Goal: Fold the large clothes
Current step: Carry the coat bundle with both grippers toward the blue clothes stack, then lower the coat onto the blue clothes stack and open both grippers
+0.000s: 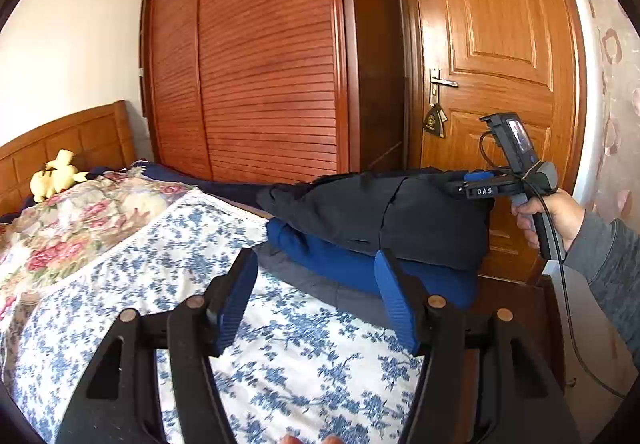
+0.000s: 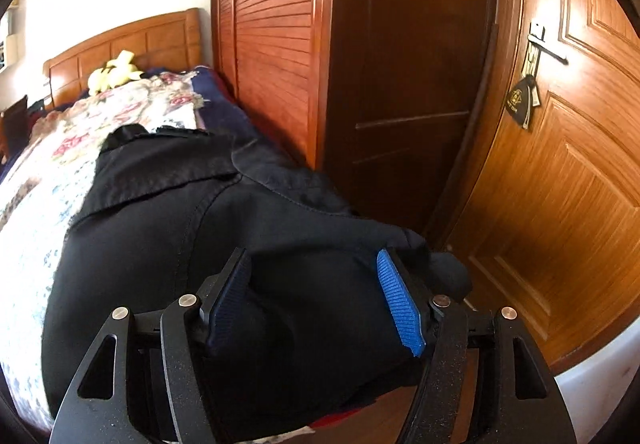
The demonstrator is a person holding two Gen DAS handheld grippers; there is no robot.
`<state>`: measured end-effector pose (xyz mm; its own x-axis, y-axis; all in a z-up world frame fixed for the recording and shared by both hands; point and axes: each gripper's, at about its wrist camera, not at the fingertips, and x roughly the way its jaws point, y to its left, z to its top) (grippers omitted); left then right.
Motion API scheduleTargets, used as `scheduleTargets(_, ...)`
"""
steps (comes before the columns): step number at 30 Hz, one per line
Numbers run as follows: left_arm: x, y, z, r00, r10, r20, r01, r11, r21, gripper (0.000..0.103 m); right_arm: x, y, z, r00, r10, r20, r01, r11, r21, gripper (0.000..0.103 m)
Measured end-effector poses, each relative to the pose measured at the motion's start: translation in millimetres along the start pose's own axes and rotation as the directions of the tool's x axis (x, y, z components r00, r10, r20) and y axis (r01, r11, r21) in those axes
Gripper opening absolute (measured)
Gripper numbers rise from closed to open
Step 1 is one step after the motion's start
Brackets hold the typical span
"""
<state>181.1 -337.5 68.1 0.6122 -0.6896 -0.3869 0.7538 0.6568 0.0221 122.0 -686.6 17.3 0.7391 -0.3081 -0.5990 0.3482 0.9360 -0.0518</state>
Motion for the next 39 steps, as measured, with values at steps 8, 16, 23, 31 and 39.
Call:
scheduleTargets(8,-57,14,-5,0.995,0.09,0.034,-0.089,0.996,-0.025,0.061,-67,34,7,0.995,0.003,0.102,0.0,1.0,-0.028,0.07)
scheduleTargets(16,-96,37,-24,0.988,0.153,-0.008,-0.153,0.981,-0.116,0.061,-115,122,-13,0.975,0.161,0.152,-0.145,0.983,-0.112,0.085)
scheduleTargets(23,-123,60,-55,0.961,0.276,-0.03,-0.278,0.951,-0.134,0.061,-113,209,-41,0.951,0.281,0.13,-0.258,0.952,-0.166,0.087)
scheduleTargets(31,-134,97,-99,0.942,0.319,-0.1,-0.333,0.927,-0.175,0.061,-102,291,-67,0.921,0.38,0.09,-0.359,0.914,-0.189,0.087)
scheduleTargets(39,-155,119,-143,0.91,0.378,-0.17,-0.41,0.88,-0.239,0.061,-107,344,-95,0.89,0.451,0.066,-0.429,0.878,-0.212,0.087)
